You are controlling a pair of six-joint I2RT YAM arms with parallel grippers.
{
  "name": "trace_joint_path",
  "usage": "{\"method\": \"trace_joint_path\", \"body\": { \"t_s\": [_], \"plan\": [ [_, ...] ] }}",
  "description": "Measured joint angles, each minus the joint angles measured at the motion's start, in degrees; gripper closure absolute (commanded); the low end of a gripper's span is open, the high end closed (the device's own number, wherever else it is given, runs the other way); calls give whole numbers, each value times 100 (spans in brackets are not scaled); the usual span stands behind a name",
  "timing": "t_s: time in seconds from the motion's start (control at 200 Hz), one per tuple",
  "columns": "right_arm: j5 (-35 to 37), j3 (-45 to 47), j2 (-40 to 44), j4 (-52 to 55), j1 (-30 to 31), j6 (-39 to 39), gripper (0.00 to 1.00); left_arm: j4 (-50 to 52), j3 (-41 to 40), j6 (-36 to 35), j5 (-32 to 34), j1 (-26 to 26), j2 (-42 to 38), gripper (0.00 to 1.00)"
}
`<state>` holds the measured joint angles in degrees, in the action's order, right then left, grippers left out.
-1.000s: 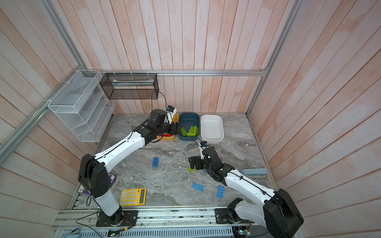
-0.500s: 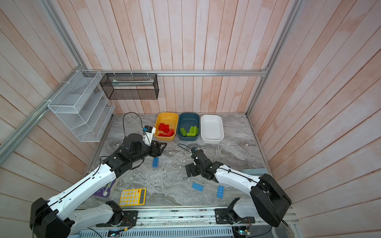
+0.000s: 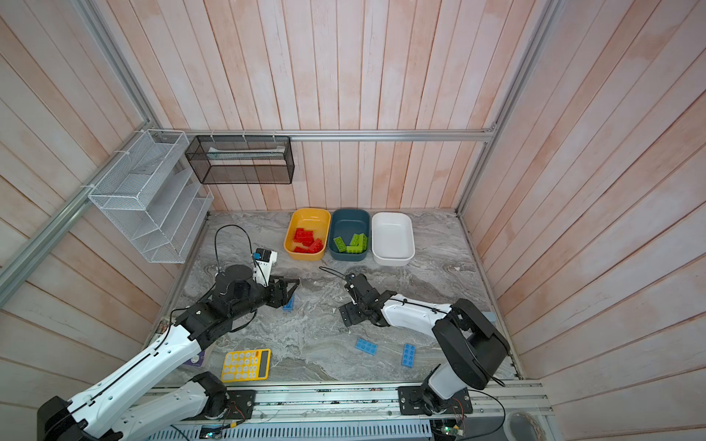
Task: Sort the legos into containers by color
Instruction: Pick up the lego from the center of the table, then place the lego in the container.
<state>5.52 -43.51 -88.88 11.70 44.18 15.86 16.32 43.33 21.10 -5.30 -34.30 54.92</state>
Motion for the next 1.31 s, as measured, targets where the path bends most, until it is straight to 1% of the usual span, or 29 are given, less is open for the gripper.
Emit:
{"method": "trace_joint_path", "body": {
  "t_s": [0.14,0.255,0.29,0.485,0.65,0.82,0.955,1.13,1.305],
  "plan": [
    [31,-22,-197,4,0,-42,17,-7,-116,68,-24,0,-7,35],
    [61,-101,-282,-15,2,-76,30,-2,-142,111,-24,-13,-7,35],
    [68,-125,-302,-13,4,-66,33,-4,-142,114,-24,-17,-9,35],
    [129,-190,-321,52,4,-17,39,57,-142,122,2,-22,-111,35],
    [186,-522,-321,348,2,59,40,85,-149,262,127,-22,-275,35],
    [146,-1340,-321,555,-39,61,40,192,-280,516,385,-22,-557,35],
    [52,-2197,-472,651,-289,13,40,435,-387,756,671,-22,-839,35],
    [-109,-3467,-1226,697,-813,-120,40,632,-549,994,785,-22,-1145,35],
    [-289,-4721,-2221,828,-1217,-225,40,866,-605,1141,984,-22,-1152,35]
  ]
}}
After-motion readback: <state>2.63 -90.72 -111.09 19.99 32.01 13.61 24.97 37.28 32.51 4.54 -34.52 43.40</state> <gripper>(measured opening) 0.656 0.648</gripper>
